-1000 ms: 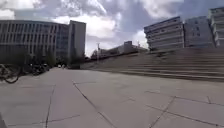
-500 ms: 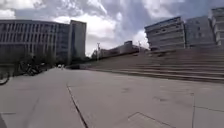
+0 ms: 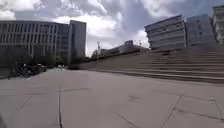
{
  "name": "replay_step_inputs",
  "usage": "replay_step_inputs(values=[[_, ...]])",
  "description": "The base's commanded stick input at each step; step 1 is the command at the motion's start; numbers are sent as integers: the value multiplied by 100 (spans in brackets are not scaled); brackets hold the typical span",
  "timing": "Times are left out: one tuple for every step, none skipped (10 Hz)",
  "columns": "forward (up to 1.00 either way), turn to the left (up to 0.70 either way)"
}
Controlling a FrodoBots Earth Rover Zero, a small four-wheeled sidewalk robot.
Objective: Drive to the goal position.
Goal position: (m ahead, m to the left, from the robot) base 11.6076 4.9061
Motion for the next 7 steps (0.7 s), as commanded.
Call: replay_step_inputs(values=[[100,21],[100,0],[100,0],[100,23],[100,38],[100,8],[100,0]])
